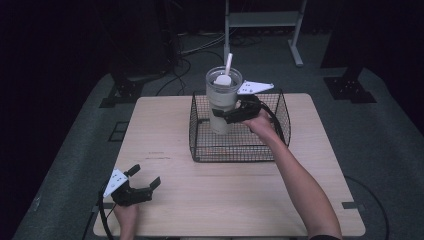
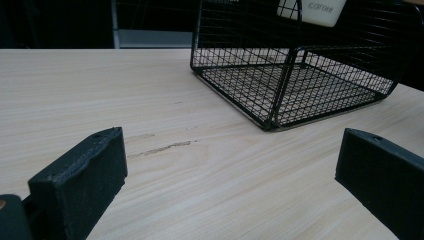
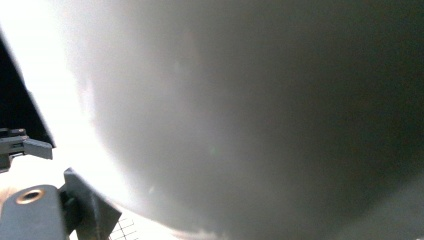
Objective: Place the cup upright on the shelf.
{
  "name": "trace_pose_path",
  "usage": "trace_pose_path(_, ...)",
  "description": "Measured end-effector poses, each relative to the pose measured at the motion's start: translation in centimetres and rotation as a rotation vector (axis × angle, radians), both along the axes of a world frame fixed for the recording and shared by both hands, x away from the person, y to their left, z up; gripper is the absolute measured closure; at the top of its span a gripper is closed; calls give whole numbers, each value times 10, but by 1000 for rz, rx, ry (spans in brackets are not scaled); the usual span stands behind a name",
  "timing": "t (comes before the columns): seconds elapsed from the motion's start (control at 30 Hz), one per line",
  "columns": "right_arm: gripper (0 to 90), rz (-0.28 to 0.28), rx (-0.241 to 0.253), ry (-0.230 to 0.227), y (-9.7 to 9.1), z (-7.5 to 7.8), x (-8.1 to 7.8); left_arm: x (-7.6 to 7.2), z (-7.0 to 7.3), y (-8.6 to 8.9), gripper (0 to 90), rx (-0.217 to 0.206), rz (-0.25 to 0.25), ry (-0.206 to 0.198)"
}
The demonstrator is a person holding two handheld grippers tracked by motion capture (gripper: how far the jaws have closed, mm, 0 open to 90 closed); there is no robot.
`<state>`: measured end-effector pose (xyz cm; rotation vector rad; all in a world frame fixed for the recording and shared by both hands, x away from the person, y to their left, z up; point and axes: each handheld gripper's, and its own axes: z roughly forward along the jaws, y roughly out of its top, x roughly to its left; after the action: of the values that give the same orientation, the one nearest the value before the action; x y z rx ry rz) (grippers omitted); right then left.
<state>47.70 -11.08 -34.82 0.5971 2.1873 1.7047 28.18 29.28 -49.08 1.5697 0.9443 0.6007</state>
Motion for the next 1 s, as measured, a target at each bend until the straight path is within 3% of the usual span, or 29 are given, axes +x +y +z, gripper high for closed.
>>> trace_pose_path(0.33,89,-11,-13,25,3,-18,15,0,0,0,0,-7,-6,-3)
trace_pose_path(0.6,89,-22,-51,46,4,-31,24,0,0,1,0,-9,-10,-2)
trace_pose_path(1.0,89,-36,-58,80,8,-46,32,-1,0,1,0,-15,-17,-2)
